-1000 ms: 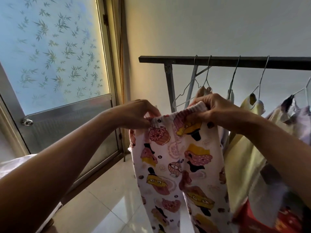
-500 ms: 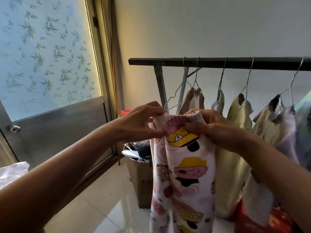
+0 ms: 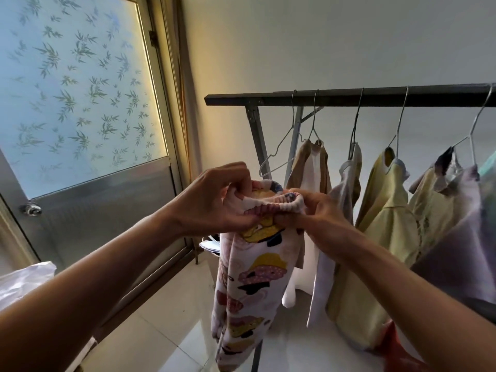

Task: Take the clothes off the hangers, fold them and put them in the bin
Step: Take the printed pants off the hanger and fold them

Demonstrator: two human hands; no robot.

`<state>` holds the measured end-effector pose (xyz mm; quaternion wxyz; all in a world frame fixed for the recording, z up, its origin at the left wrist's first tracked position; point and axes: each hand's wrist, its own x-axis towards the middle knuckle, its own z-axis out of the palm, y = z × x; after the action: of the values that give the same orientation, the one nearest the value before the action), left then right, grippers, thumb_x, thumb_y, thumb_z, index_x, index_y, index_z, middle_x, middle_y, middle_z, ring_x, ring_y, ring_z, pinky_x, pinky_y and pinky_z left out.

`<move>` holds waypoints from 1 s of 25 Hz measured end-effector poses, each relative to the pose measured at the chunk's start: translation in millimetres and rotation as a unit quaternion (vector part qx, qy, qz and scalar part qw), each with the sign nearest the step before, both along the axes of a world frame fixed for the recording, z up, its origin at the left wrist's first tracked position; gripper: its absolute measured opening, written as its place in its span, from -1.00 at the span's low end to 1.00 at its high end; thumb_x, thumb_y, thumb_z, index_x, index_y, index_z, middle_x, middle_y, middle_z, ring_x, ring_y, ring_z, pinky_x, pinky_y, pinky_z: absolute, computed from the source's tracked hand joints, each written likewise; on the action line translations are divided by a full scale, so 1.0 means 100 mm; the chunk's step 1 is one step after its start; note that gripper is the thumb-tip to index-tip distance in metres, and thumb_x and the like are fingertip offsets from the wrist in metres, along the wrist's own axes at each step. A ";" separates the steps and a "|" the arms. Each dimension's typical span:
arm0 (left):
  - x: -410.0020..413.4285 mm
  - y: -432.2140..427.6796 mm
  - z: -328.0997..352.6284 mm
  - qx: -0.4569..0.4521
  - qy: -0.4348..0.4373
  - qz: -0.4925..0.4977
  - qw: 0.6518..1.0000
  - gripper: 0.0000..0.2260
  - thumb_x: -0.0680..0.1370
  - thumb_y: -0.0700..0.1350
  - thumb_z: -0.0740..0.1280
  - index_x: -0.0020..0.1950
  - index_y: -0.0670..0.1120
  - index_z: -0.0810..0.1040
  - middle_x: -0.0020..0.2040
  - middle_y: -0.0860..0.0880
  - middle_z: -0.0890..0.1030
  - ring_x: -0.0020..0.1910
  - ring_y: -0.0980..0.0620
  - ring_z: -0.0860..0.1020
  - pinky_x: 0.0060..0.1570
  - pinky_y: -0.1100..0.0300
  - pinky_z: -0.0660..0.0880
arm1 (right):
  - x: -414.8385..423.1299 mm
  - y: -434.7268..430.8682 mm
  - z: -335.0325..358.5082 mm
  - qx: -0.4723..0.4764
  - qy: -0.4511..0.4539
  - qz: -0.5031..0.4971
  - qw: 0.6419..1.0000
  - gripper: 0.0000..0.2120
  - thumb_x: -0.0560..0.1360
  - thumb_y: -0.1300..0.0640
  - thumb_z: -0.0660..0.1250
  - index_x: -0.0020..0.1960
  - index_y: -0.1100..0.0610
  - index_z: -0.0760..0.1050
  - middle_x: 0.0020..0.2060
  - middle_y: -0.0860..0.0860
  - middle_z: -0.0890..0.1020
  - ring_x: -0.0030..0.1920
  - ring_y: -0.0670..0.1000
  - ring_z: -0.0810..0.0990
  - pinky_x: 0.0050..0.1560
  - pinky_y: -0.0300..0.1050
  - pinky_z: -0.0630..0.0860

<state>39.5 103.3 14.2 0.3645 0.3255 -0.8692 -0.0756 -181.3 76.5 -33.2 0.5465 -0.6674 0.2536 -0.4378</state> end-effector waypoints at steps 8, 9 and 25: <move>0.03 -0.11 0.00 0.088 0.121 0.008 0.989 -0.64 0.42 -0.24 0.44 0.10 -0.09 0.34 0.09 -0.07 0.51 0.02 -0.04 0.63 -0.14 0.16 0.63 | 0.12 -0.08 0.21 0.077 -0.037 0.030 0.996 -0.52 0.31 0.25 0.49 0.19 0.23 0.46 -0.01 0.18 0.66 -0.05 0.13 0.68 -0.07 -0.09 0.65; 0.00 -0.10 -0.04 0.086 0.161 0.016 0.983 -0.59 0.41 -0.21 0.47 0.15 -0.09 0.35 0.16 -0.08 0.49 0.07 -0.03 0.61 -0.10 0.16 0.63 | 0.12 -0.07 0.27 0.076 -0.029 0.024 0.996 -0.59 0.32 0.23 0.43 0.15 0.25 0.49 -0.05 0.17 0.68 -0.08 0.11 0.68 -0.08 -0.11 0.65; -0.58 0.28 -1.61 0.481 0.298 0.122 0.816 -0.38 0.56 0.33 -0.17 -0.03 0.09 0.64 -0.12 0.08 0.68 -0.14 0.20 0.61 -0.16 0.30 0.50 | -0.15 0.00 0.71 -0.076 -0.146 -0.078 0.983 -0.79 0.43 0.20 0.29 0.06 0.15 0.50 -0.19 -0.04 0.70 -0.14 -0.04 0.68 -0.15 -0.17 0.61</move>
<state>-18.7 131.7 -147.0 0.4088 0.5239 -0.5245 -0.5322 -196.2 76.8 38.2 0.4900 -0.6140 0.1884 -0.5894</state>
